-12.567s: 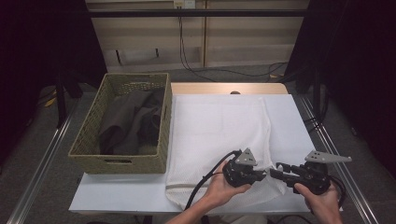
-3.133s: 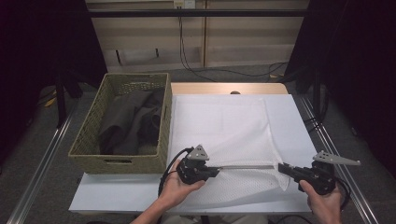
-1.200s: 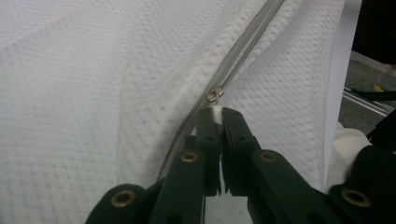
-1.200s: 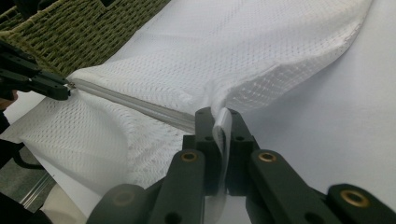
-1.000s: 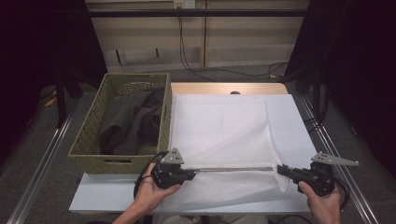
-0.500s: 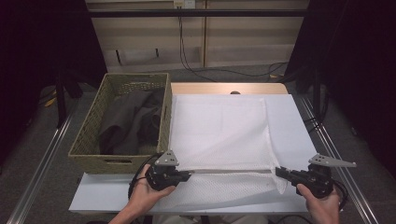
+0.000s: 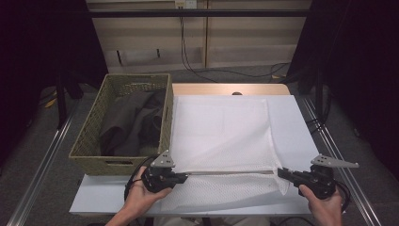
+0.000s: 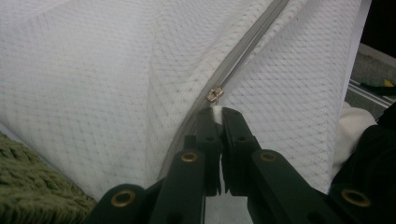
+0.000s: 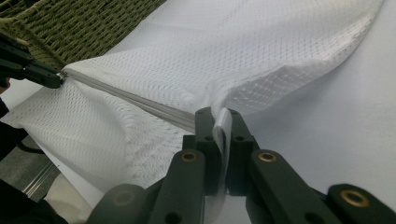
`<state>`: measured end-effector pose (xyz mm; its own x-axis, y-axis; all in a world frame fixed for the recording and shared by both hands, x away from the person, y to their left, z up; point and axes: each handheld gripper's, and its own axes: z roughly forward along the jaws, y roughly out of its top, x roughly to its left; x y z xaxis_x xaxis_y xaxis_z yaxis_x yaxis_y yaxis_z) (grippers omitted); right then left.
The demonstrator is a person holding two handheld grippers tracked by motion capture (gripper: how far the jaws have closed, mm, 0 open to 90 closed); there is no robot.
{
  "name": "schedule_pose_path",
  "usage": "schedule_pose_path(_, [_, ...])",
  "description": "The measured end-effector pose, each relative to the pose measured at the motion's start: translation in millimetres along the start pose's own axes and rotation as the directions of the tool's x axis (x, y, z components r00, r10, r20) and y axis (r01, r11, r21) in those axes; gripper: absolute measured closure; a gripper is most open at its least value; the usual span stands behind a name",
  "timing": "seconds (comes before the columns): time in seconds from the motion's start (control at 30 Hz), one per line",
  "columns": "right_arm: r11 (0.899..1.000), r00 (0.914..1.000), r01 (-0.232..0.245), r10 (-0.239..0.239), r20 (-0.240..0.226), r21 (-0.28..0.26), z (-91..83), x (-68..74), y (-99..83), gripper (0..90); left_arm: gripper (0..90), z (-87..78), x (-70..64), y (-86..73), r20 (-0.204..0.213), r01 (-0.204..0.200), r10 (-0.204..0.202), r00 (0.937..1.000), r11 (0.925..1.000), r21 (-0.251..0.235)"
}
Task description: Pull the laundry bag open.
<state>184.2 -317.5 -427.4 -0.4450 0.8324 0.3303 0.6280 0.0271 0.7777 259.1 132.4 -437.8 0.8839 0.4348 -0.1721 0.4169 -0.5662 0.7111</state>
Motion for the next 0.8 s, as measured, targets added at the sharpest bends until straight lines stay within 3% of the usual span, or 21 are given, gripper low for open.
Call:
schedule_pose_path(0.43, [1.0,1.0,-0.006,0.006,0.006,0.0,-1.9,-1.4,-2.4,86.8,86.7,-15.0,7.7,-14.6,-0.023,0.035,-0.035,0.9991,0.9992,-0.022])
schedule_pose_path(0.57, [1.0,0.9999,-0.009,0.009,0.008,-0.006,-2.3,-1.1,-0.9,86.7,86.7,-18.3,6.9,-10.8,-0.036,0.042,-0.043,0.9984,0.9985,-0.035])
schedule_pose_path(0.8, [1.0,0.9999,-0.001,0.001,0.015,-0.006,-2.6,-2.1,-0.4,86.7,86.7,-17.6,5.3,-15.1,-0.035,0.038,-0.038,0.9987,0.9993,-0.006])
